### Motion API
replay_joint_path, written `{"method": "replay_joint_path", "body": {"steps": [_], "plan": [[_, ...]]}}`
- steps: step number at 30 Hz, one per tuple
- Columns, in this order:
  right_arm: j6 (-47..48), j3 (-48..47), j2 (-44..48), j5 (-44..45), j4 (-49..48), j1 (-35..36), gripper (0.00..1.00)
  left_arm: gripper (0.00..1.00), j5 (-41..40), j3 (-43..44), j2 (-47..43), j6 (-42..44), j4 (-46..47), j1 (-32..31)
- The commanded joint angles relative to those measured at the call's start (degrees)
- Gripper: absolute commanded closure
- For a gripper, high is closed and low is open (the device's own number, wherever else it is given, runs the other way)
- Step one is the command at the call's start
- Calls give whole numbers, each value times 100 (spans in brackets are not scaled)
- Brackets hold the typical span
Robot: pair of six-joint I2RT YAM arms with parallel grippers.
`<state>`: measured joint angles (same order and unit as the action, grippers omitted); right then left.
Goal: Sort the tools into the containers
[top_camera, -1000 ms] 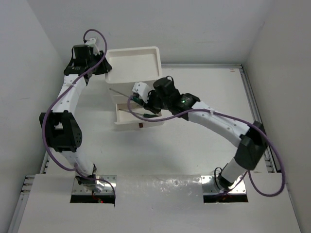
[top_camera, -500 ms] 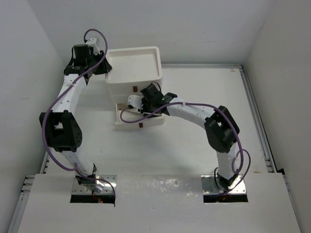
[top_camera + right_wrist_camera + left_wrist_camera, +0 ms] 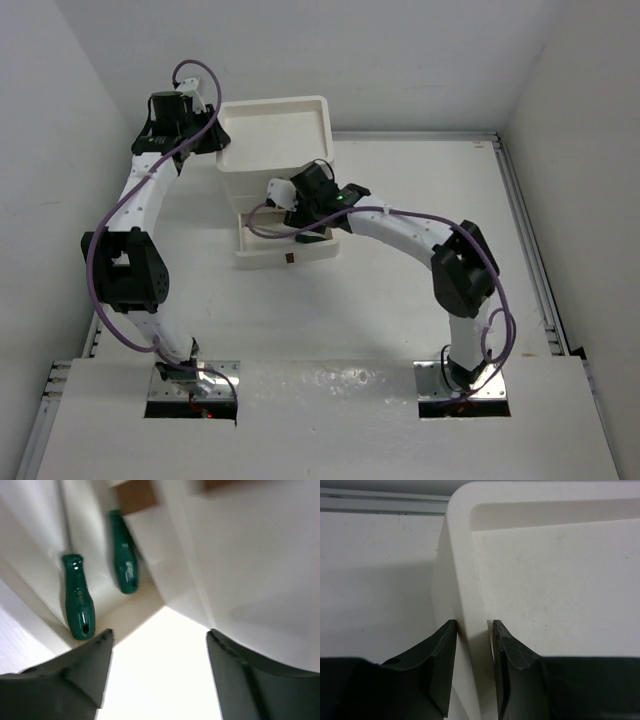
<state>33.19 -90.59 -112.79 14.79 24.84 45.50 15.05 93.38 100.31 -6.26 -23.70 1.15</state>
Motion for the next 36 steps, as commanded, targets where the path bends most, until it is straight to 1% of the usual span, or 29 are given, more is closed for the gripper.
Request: {"method": "replay_joint_path", "body": {"steps": [1,3,4,5,6,7,8,9,10,12,13,14,16,18,19,22,24,27,28,30,31,32,36], "plan": [[-1021,199,1064,400,-681,-6,24,93,-99,-162,182,248,-513,-62],[-1724,436,1346,708,-840,-6,23,93,-81,-189,173,231,-486,-62],[-2703,515,1583,1023,-806,-6,24,93,-64,-232,173,231,-451,-53],[-3269,698,1707,1105,-736,3,26,93,-63,-259,173,222,-425,-53],[-3971,874,1821,1158,-665,3,29,93,-63,-294,190,231,-407,-53],[-5196,1094,2083,1158,-700,12,38,93,-81,-294,199,231,-390,-53],[-5661,1757,2208,1080,-1144,125,42,93,-98,-294,225,239,-372,-62],[-6257,2173,2339,1009,-1496,222,44,94,-99,-286,252,239,-372,-53],[-6498,2908,2524,1139,-1830,362,48,95,-107,-286,269,231,-381,-53],[-6929,3379,2578,1298,-2655,791,48,96,-99,-277,296,213,-372,-53],[-7010,3590,2500,1290,-2834,907,47,96,-81,-286,296,196,-372,-53],[-7010,3644,2429,1177,-3236,1074,45,97,-81,-294,305,196,-372,-53],[-6984,3654,2123,739,-3573,1154,37,99,-63,-295,305,169,-372,-53],[-7072,3531,1850,474,-3863,1146,37,100,-37,-312,305,134,-363,-53],[-7098,3435,1561,325,-3864,1146,38,100,-37,-303,305,125,-354,-53],[-7326,3065,1007,349,-3601,1128,39,100,-20,-303,270,108,-345,-53],[-7476,2819,786,332,-3600,1102,40,100,-37,-303,235,125,-337,-53],[-7502,2547,356,428,-3837,1032,48,100,-81,-365,164,160,-302,-53],[-7616,2407,146,507,-3898,962,54,100,-81,-391,155,178,-293,-62],[-7809,2291,4,499,-3925,865,62,100,-81,-382,146,248,-336,-71],[-7862,2265,-32,508,-4126,786,65,100,-81,-339,173,283,-406,-219],[-7854,2247,-58,586,-4241,768,70,100,-72,-330,182,379,-450,-238],[-7644,2098,-120,1025,-4698,724,75,100,33,-295,252,547,-600,-273]]}}
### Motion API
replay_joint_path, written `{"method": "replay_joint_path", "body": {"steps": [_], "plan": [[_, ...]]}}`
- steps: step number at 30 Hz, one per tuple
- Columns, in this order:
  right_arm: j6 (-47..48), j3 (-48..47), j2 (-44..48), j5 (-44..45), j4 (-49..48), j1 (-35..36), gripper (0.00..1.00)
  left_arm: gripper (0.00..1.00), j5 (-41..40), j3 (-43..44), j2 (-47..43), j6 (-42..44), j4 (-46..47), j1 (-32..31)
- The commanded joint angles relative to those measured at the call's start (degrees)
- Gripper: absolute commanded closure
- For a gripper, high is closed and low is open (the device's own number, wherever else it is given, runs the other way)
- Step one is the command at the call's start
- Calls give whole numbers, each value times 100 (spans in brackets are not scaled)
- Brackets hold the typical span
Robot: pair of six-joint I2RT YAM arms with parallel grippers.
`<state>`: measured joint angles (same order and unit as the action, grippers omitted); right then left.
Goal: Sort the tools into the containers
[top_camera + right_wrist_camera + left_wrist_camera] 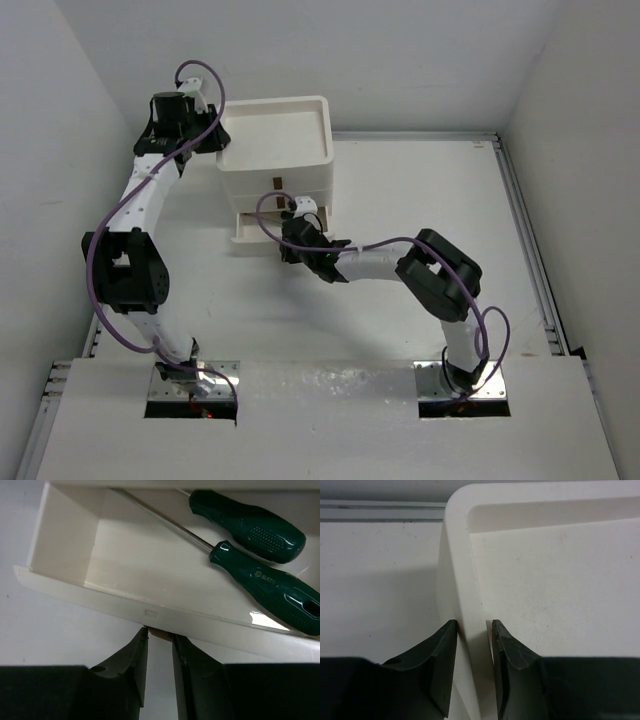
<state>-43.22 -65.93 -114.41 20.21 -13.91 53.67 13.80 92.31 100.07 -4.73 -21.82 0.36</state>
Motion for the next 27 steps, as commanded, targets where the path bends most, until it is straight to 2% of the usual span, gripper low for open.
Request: {"method": "replay_joint_path", "body": {"steps": [1,8,14,17,20,24,27], "plan": [[41,-481,15,597,-867,-102,75,100,245,-161,337,446,-884,-194],[226,-912,-450,1011,-1236,-330,71,100,413,-47,548,614,-1140,-194],[507,-1449,-1197,923,-1473,-551,70,100,474,120,584,587,-1166,-194],[815,-1361,-1277,1090,-2140,-551,70,100,430,147,584,614,-1184,-194],[1035,-1387,-1329,1293,-2344,-594,70,100,360,164,601,623,-1184,-186],[1140,-1694,-1417,907,-2177,-682,70,100,106,348,689,640,-1201,-142],[1316,-1555,-1295,267,-2133,-682,69,100,-184,612,768,596,-1166,16]]}}
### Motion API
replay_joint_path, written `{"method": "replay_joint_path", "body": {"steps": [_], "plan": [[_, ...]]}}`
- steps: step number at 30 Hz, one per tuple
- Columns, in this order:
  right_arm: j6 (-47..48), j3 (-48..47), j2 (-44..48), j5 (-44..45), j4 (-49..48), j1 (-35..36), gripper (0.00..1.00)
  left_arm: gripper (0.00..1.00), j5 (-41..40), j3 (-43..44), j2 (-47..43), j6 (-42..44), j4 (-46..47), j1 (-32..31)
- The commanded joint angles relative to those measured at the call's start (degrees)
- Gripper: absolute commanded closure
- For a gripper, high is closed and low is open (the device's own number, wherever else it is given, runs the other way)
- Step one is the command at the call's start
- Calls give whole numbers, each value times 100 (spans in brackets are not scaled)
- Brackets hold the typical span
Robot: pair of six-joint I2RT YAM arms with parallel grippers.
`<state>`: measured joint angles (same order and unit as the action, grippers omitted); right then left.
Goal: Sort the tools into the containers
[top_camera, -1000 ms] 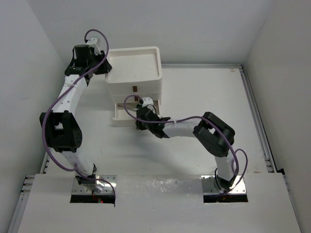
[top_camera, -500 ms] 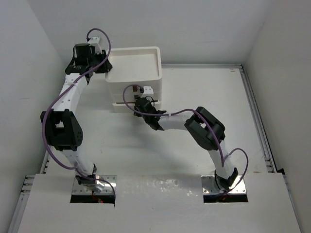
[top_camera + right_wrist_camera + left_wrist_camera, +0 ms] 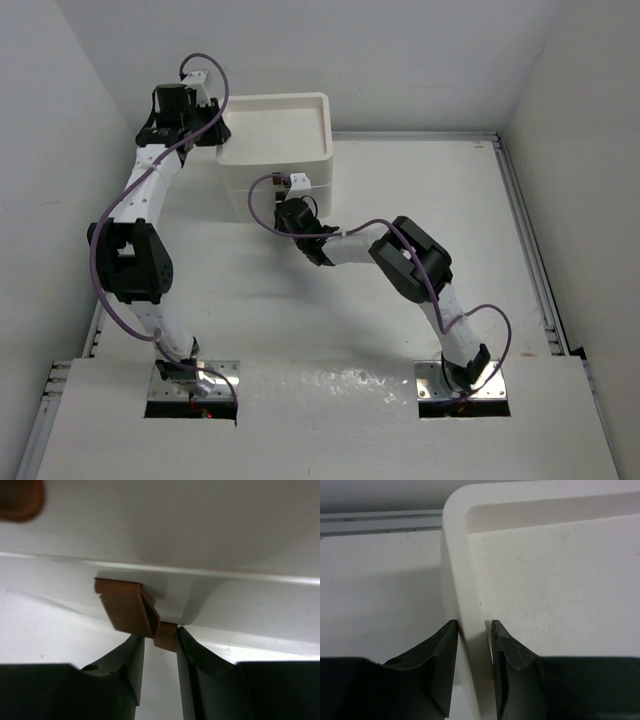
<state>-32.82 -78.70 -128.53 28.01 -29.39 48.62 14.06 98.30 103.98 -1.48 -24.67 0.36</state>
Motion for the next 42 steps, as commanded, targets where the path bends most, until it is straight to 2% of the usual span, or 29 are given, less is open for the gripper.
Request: {"method": "replay_joint_path", "body": {"steps": [1,5,9,13,15,18,19,22,25,29,42], "plan": [[328,-139,353,-916,-716,-169,67,100,-298,144,412,253,-856,243],[906,1161,1442,-1559,-1060,-134,58,100,-563,260,351,26,-610,701],[1330,2636,2734,-1790,-833,-116,52,100,-624,251,254,-90,-434,904],[1541,3623,3991,-1317,-315,-160,46,100,-774,242,201,-177,-215,1062],[1647,4054,4631,-1071,-112,-186,39,100,-782,277,219,-282,-188,1159],[1542,4065,5126,-1122,914,-658,36,100,-835,313,184,-546,-179,1413],[1455,4003,5188,-1122,1605,-817,37,100,-861,252,131,-625,-75,1466],[1304,3984,5399,-1088,2146,-1293,38,100,-1046,-117,-167,-933,285,1677],[1506,4221,5688,-974,2148,-1416,38,100,-1073,-460,-422,-1048,602,1809],[1611,4284,5874,-946,2174,-1496,36,100,-748,-374,-353,-951,647,1810],[1831,4257,6103,-1307,2675,-2208,33,100,0,918,455,-283,287,1801]]}}
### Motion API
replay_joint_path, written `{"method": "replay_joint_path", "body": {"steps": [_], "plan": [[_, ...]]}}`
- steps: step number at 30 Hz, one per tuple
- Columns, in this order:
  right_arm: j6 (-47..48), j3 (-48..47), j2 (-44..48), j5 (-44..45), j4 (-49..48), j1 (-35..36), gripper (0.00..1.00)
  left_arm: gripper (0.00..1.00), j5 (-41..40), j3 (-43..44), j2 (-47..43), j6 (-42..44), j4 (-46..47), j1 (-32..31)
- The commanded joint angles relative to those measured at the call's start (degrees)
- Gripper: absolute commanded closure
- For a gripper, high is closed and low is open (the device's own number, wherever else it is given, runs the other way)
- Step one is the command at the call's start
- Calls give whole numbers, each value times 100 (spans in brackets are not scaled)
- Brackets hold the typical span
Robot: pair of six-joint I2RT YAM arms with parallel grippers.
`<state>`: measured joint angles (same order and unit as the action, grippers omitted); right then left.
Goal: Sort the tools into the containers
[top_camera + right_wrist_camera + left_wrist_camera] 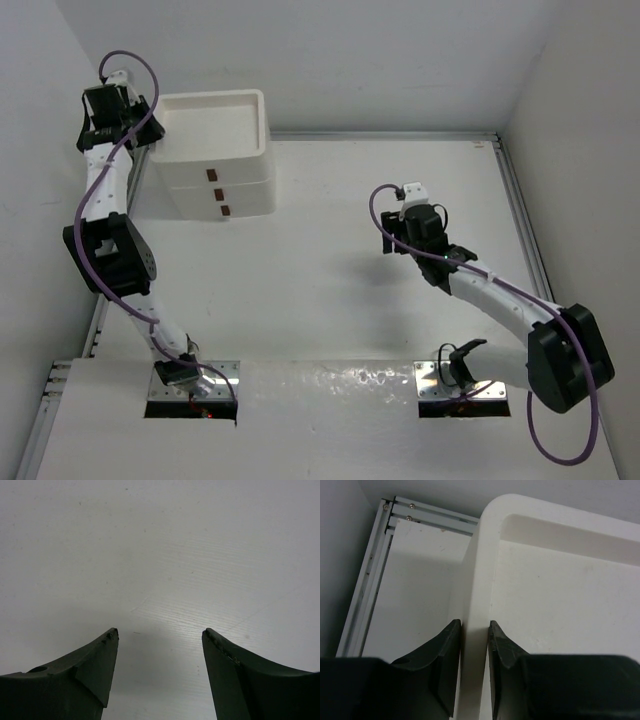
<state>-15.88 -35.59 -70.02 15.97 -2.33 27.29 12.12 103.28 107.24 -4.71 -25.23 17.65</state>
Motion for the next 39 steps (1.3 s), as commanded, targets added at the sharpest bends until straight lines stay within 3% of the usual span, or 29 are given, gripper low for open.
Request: {"method": "replay_joint_path", "body": {"steps": [1,16,17,18,24,26,28,30,32,35,39], "plan": [[199,-44,278,-103,-13,-83,33,100,220,455,165,58,352,72],[437,-114,383,-190,154,-198,30,96,607,1009,676,260,212,37],[437,-114,392,-182,171,-198,29,92,607,983,641,260,212,37],[445,-114,401,-182,197,-198,28,73,581,948,605,269,221,37],[498,-88,533,-181,347,-206,18,9,414,1448,315,444,-86,63],[498,-62,673,-199,347,-198,15,0,353,1685,87,646,-297,63],[480,8,761,-199,391,-206,5,0,125,1965,-158,883,-551,89],[437,26,911,-147,583,-206,1,0,-278,2107,-343,1259,-1105,125],[349,35,1094,-68,855,-198,1,0,-578,1890,-686,1551,-1606,221],[-140,297,1445,458,1032,-206,1,0,-1175,697,-1327,2121,-1941,493],[-547,719,1911,1329,1024,-206,1,0,-1248,-1471,-2057,2316,-1933,1702]]}}
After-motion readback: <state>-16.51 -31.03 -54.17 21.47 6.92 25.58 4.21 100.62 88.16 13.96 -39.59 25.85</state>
